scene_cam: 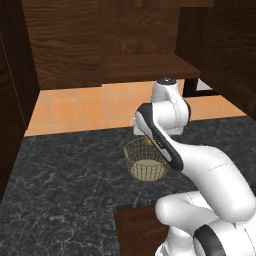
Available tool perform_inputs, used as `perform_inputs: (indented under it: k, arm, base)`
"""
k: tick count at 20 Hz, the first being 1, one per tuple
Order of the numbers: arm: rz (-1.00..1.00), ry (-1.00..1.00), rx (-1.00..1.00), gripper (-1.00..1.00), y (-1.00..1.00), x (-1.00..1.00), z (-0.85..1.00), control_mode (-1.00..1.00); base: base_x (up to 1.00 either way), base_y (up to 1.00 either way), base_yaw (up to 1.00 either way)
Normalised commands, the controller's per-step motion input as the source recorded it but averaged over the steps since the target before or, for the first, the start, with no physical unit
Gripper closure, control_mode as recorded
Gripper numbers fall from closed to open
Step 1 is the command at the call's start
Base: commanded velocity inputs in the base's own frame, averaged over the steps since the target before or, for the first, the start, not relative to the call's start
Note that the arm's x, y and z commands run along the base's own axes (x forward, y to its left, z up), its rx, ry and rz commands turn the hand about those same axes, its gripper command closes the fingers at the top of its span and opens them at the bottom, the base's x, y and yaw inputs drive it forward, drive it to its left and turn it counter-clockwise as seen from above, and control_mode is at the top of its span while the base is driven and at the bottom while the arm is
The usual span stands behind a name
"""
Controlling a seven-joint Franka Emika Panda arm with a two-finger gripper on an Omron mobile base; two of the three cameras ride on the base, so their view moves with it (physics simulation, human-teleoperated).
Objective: Open the cabinet, pick up the bread from the cabinet and place it in the basket. Then move the basket to the dining counter.
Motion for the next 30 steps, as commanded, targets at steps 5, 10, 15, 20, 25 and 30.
perform_inputs:
  k: [5,10,15,20,25,30]
  arm:
    - [-0.13,0.46,0.0,1.0,-0.24,0.83,-0.66,-1.0]
    - [-0.08,0.39,0.0,1.0,-0.08,0.66,-0.58,-1.0]
    - [0.0,0.17,0.0,1.0,0.05,0.26,-0.63,-1.0]
    - [0.0,0.03,0.0,1.0,0.0,0.02,-0.69,-1.0]
    - [0.0,0.0,0.0,1.0,0.0,0.01,-0.65,-1.0]
    - [0.0,0.01,0.0,1.0,0.0,0.0,-0.23,-1.0]
  base:
    - [0.0,0.0,0.0]
    - [0.0,0.0,0.0]
    - [0.0,0.0,0.0]
    - [0.0,0.0,0.0]
    - [0.0,0.0,0.0]
    - [0.0,0.0,0.0]
